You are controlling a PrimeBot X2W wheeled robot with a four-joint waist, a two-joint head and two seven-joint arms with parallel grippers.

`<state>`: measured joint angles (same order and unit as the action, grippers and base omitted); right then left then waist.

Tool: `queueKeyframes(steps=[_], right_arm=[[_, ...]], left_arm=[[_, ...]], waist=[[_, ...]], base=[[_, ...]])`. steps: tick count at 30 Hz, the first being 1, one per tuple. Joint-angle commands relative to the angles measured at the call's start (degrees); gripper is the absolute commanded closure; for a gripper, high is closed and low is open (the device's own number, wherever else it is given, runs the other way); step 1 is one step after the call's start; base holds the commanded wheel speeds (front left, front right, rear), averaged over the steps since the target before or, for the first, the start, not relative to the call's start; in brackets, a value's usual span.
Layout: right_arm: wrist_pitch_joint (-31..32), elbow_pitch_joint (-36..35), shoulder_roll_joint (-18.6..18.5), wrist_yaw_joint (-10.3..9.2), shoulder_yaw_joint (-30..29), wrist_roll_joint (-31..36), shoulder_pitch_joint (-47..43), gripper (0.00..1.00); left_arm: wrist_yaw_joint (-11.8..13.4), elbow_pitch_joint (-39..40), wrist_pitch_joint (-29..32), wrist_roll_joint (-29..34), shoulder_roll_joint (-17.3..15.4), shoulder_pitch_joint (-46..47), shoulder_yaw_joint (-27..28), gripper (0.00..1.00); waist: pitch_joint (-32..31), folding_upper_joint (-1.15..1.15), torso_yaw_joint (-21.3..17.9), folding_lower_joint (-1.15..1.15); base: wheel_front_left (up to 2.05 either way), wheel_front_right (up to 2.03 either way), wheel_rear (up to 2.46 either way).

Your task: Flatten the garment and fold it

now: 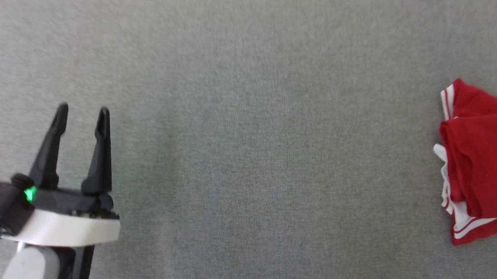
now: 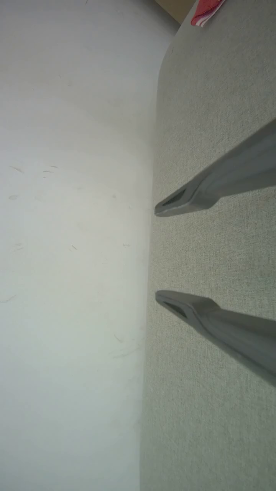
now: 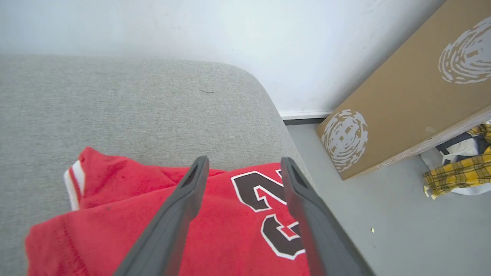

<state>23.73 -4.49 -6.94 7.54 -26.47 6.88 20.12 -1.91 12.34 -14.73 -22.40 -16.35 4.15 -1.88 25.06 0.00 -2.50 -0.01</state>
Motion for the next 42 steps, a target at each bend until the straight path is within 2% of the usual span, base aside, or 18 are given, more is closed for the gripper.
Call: queueKeyframes(steps=[1,5,11,16,23,28,42], right_arm=[[-2.6,-1.1,1.2,-0.05,1.2,-1.3,-2.1,0.0],[-6.7,-1.9,2.8,-0.05,2.7,-3.5,-4.7,0.0],[-14.4,-1.8,3.9,-0.05,7.5,-7.0,-9.7,0.0],[-20.3,-0.6,4.0,-0.05,11.4,-12.6,-13.0,0.0],[-27.1,1.9,4.0,-0.05,15.5,-16.2,-18.4,0.0],[-29.6,5.3,4.1,-0.05,18.1,-17.8,-21.2,0.0],[-33.3,10.9,4.1,-0.05,17.8,-17.0,-25.9,0.0]], left_arm=[[-0.4,-0.9,-0.3,-0.5,0.3,-1.4,-0.2,0.0],[0.3,-2.1,-0.1,-0.9,0.9,-3.1,-0.2,0.0],[3.2,-2.4,-0.2,2.3,2.1,-4.8,0.6,0.0],[3.7,-2.9,-0.2,3.7,2.9,-6.7,-0.1,0.0],[4.6,-5.0,-0.3,6.3,3.8,-10.1,-1.6,0.0],[4.7,-6.9,-0.3,7.4,4.3,-12.0,-3.1,0.0],[4.7,-8.7,-0.3,7.9,5.8,-15.7,-4.1,0.0]], waist=[[-6.0,0.0,0.8,0.01],[-8.6,0.0,0.9,0.01],[-13.3,0.0,1.7,0.01],[-16.7,0.0,2.6,0.01],[-20.3,0.0,3.6,0.01],[-22.6,0.0,4.2,0.01],[-26.8,0.0,4.1,0.01]], base=[[0.0,0.0,0.0],[0.0,0.0,0.0],[0.0,0.0,0.0],[0.0,0.0,0.0],[0.0,0.0,0.0],[0.0,0.0,0.0],[0.0,0.0,0.0]])
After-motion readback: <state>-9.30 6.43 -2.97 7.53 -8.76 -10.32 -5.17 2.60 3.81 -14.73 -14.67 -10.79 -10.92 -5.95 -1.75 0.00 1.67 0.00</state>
